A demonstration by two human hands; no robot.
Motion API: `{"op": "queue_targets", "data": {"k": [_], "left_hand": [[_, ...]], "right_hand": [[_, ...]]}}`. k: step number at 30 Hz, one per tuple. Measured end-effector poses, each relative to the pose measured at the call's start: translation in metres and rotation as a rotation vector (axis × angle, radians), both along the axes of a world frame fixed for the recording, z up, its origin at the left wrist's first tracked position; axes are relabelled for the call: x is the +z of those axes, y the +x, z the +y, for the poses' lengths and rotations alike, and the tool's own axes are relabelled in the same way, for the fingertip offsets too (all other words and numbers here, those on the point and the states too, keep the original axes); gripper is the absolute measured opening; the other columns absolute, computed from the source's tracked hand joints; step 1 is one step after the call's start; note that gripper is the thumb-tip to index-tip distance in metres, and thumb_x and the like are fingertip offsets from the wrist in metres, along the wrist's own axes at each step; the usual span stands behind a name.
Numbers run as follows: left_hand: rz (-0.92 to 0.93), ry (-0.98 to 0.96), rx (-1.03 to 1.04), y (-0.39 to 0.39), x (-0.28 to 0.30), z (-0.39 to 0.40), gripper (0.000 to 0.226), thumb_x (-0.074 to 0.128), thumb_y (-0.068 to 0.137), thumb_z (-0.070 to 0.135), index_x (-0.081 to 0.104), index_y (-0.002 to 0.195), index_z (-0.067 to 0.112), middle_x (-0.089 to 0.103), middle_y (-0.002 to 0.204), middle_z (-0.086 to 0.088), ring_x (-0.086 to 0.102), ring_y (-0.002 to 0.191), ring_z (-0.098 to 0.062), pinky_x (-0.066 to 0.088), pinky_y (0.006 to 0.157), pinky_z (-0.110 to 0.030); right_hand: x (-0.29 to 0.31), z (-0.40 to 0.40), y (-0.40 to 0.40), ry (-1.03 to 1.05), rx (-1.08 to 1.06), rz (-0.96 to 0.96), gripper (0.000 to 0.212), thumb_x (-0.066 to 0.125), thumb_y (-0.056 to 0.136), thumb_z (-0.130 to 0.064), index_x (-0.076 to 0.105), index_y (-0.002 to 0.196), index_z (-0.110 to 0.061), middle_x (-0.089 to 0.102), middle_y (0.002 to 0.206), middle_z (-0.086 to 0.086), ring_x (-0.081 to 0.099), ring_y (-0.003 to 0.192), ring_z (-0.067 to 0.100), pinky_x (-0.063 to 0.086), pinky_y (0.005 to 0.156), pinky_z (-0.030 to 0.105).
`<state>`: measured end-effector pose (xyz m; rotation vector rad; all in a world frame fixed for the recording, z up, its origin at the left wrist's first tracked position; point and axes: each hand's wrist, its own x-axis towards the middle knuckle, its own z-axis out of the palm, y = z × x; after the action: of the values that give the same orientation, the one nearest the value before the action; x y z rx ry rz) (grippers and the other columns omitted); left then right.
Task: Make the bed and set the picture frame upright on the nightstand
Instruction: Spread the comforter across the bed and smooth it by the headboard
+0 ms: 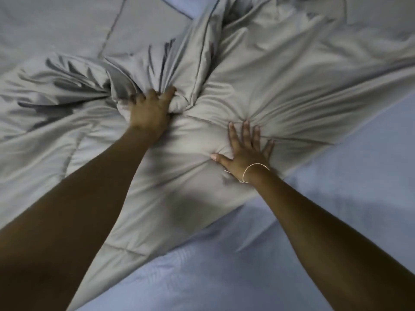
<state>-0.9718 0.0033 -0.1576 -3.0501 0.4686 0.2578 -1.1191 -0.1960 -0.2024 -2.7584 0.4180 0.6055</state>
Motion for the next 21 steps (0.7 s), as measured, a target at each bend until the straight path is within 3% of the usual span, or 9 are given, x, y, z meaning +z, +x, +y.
{"op": "queue_targets", "data": {"k": [3, 5, 7, 9, 11, 13, 16, 18, 21], "left_hand": [[0.052, -0.008, -0.072, -0.036, 0.01, 0.006, 0.062, 0.051, 0.091, 0.035, 0.023, 0.146, 0.036, 0.038, 0.139, -0.017, 0.045, 0.117, -0.045, 0.037, 0.096, -0.055], [0.096, -0.031, -0.134, -0.067, 0.017, 0.007, 0.063, 0.051, 0.09, 0.038, 0.024, 0.146, 0.036, 0.039, 0.14, -0.013, 0.047, 0.116, -0.042, 0.041, 0.094, -0.052], [0.159, -0.059, -0.169, -0.105, 0.023, 0.006, 0.064, 0.053, 0.089, 0.041, 0.025, 0.146, 0.036, 0.041, 0.138, -0.011, 0.049, 0.115, -0.039, 0.042, 0.092, -0.048], [0.196, -0.092, -0.228, -0.156, 0.025, 0.0, 0.065, 0.057, 0.085, 0.042, 0.031, 0.144, 0.033, 0.048, 0.13, -0.012, 0.056, 0.105, -0.039, 0.047, 0.084, -0.047], [0.151, -0.131, -0.289, -0.217, 0.027, -0.009, 0.064, 0.06, 0.077, 0.044, 0.043, 0.136, 0.027, 0.057, 0.114, -0.013, 0.062, 0.084, -0.038, 0.053, 0.067, -0.045], [0.188, -0.166, -0.31, -0.279, 0.032, -0.017, 0.064, 0.049, 0.071, 0.05, 0.05, 0.13, 0.024, 0.062, 0.105, -0.013, 0.062, 0.073, -0.033, 0.052, 0.055, -0.039], [0.339, -0.302, -0.356, -0.345, 0.05, -0.027, 0.064, 0.043, 0.074, 0.056, 0.052, 0.129, 0.025, 0.066, 0.105, -0.006, 0.065, 0.08, -0.029, 0.057, 0.062, -0.034], [0.299, -0.381, -0.398, -0.353, 0.06, -0.028, 0.053, 0.041, 0.081, 0.058, 0.055, 0.121, 0.026, 0.066, 0.104, -0.002, 0.066, 0.089, -0.024, 0.056, 0.075, -0.029], [0.003, -0.372, -0.32, -0.323, 0.059, -0.019, 0.049, 0.043, 0.079, 0.046, 0.063, 0.116, 0.02, 0.062, 0.117, -0.011, 0.061, 0.103, -0.034, 0.051, 0.082, -0.039]], "right_hand": [[0.025, -0.011, 0.016, 0.314, -0.166, 0.015, 0.088, 0.042, 0.073, -0.078, 0.011, 0.149, -0.044, 0.008, 0.162, 0.0, 0.007, 0.148, 0.029, 0.006, 0.115, 0.063], [0.059, -0.014, 0.022, 0.678, -0.504, -0.282, 0.086, 0.049, 0.071, -0.068, 0.027, 0.148, -0.034, 0.037, 0.152, 0.003, 0.037, 0.137, 0.027, 0.028, 0.113, 0.044], [0.091, -0.008, 0.013, 0.687, -0.586, -0.661, 0.09, 0.055, 0.078, -0.057, 0.02, 0.152, -0.021, 0.03, 0.156, 0.008, 0.032, 0.141, 0.023, 0.029, 0.113, 0.035], [0.115, 0.005, 0.001, 0.454, -0.401, -0.857, 0.1, 0.063, 0.076, -0.058, 0.013, 0.153, -0.019, 0.013, 0.16, 0.016, 0.015, 0.147, 0.029, 0.022, 0.118, 0.044], [0.114, 0.017, -0.007, 0.218, -0.212, -0.748, 0.109, 0.067, 0.07, -0.065, 0.009, 0.153, -0.028, 0.002, 0.16, 0.019, 0.005, 0.147, 0.039, 0.019, 0.114, 0.056], [0.095, 0.018, -0.023, 0.103, -0.107, -0.435, 0.115, 0.069, 0.065, -0.07, -0.001, 0.151, -0.04, -0.012, 0.16, 0.012, -0.006, 0.146, 0.043, 0.013, 0.111, 0.067], [0.057, 0.001, -0.066, 0.112, -0.027, 0.009, 0.108, 0.067, 0.072, -0.064, -0.006, 0.149, -0.044, -0.019, 0.16, 0.003, -0.013, 0.145, 0.039, 0.012, 0.113, 0.065], [0.045, -0.009, -0.097, 0.098, 0.02, -0.005, 0.092, 0.067, 0.081, -0.05, 0.009, 0.151, -0.038, -0.003, 0.161, 0.004, 0.001, 0.146, 0.035, 0.018, 0.113, 0.057], [0.042, -0.015, -0.132, 0.136, 0.074, -0.163, 0.072, 0.068, 0.082, -0.017, 0.035, 0.146, -0.022, 0.029, 0.152, 0.014, 0.031, 0.135, 0.04, 0.029, 0.112, 0.046]]}}
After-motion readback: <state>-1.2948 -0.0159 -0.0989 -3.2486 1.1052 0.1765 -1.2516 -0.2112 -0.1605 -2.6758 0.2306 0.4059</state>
